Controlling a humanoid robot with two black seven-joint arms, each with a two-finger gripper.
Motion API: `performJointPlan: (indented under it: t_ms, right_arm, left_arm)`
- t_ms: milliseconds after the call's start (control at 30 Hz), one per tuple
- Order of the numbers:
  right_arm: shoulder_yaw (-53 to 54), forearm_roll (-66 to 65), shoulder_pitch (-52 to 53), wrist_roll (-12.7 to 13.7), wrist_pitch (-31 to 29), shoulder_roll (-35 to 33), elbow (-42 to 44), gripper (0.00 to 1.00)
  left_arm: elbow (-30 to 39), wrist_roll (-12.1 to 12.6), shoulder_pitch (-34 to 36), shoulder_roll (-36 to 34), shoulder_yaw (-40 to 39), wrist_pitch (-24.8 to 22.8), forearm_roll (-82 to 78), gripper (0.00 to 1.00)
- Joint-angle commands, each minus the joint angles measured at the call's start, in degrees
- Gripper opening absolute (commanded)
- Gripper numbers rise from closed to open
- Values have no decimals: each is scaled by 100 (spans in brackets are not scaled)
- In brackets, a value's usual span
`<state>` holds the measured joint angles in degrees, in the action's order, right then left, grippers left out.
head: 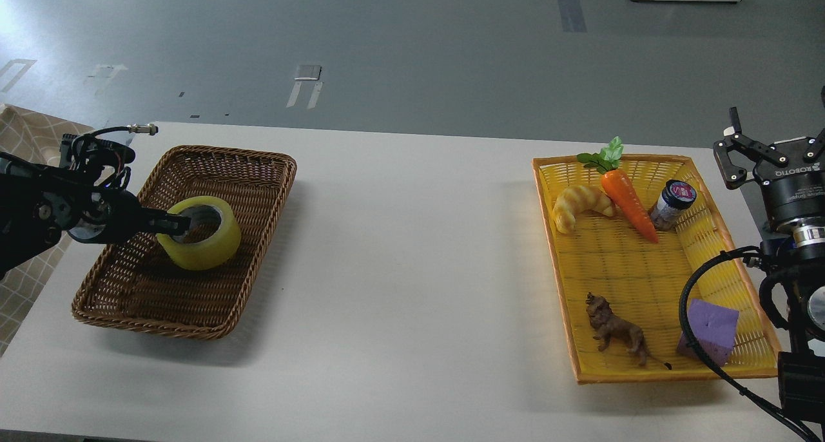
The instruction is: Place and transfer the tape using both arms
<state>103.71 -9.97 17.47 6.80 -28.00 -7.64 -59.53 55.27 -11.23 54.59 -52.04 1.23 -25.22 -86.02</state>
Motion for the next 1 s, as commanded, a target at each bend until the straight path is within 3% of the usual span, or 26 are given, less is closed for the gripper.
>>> performJointPlan:
  t_ms: [0,167,267,334,467,634,801,968]
  right_arm:
    - [0,4,2,-4,0,0,-6,100]
    - [0,4,-7,5,0,0,-6,100]
    - [0,4,2,5,0,0,-6,100]
    - [0,4,2,5,0,0,-6,100]
    - [0,4,2,-4,0,0,-6,100]
    - [0,4,2,-4,0,-9,-6,100]
    - [9,-5,2,-4,0,-18,-6,100]
    - [0,-5,45,5,0,-44,-15,100]
  left_arm:
    - [1,-2,-10,-8,18,131,-3,29]
    - [-8,7,-80,-16,9,255,6,36]
    - [1,-2,-80,-43,-26,255,50,49]
    - [19,-2,-71,-60,-53,246,268,65]
    - [45,25,-63,-95,-35,219,709,72]
    - [115,139,69,-367,-96,202,1217,89]
    - [133,95,595,-543,-201,167,1955,97]
    - [124,130,956,-781,-1078,-122,3560,97]
